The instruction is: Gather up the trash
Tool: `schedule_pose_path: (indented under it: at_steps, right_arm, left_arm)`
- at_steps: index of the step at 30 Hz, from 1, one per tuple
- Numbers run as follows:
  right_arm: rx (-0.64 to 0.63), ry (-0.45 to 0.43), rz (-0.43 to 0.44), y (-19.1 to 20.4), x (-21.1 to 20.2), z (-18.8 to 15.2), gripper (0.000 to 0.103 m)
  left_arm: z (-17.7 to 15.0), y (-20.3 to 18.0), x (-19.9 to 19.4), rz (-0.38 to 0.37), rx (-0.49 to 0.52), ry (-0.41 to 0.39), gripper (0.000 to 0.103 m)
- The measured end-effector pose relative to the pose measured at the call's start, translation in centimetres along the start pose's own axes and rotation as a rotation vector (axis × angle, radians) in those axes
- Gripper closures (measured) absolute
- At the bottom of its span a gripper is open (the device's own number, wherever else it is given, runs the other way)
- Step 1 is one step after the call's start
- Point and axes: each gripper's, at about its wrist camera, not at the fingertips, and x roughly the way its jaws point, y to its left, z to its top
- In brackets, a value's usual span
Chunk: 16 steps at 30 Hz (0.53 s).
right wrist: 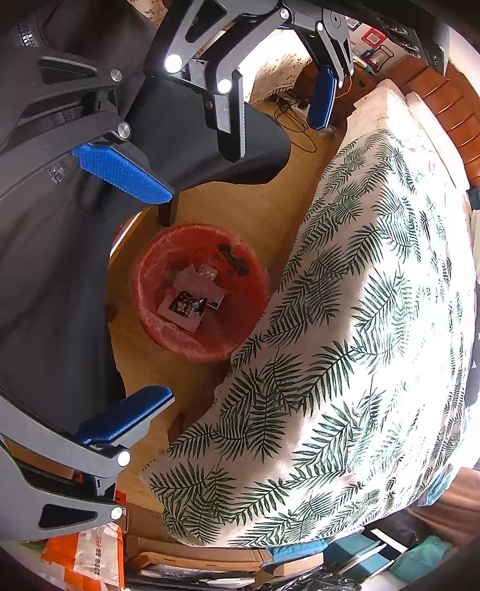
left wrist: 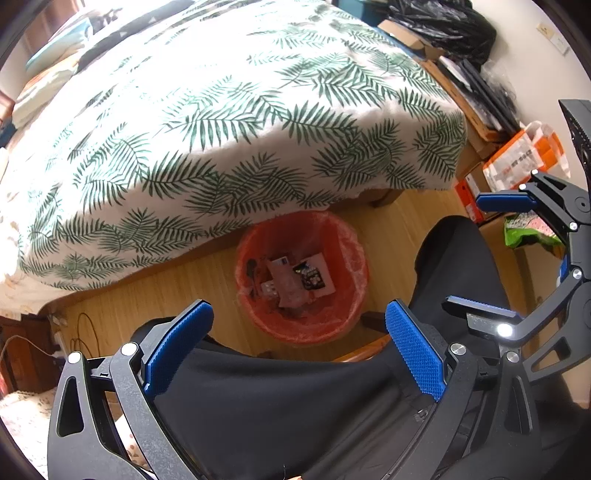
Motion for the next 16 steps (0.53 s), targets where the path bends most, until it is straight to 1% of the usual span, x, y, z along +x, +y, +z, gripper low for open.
schedule_pose_path:
  at_steps: [9, 16]
  right_arm:
    - [0.001, -0.001, -0.002, -0.1, 0.0, 0.0, 0.005]
    - [0.001, 0.003, -0.004, -0.1, 0.0, 0.1, 0.005]
  left_arm:
    - [0.0, 0.0, 0.8, 0.003, -0.001, 0.042, 0.006]
    - [-0.2, 0.4, 1.0, 0.011, -0.013, 0.049, 0.006]
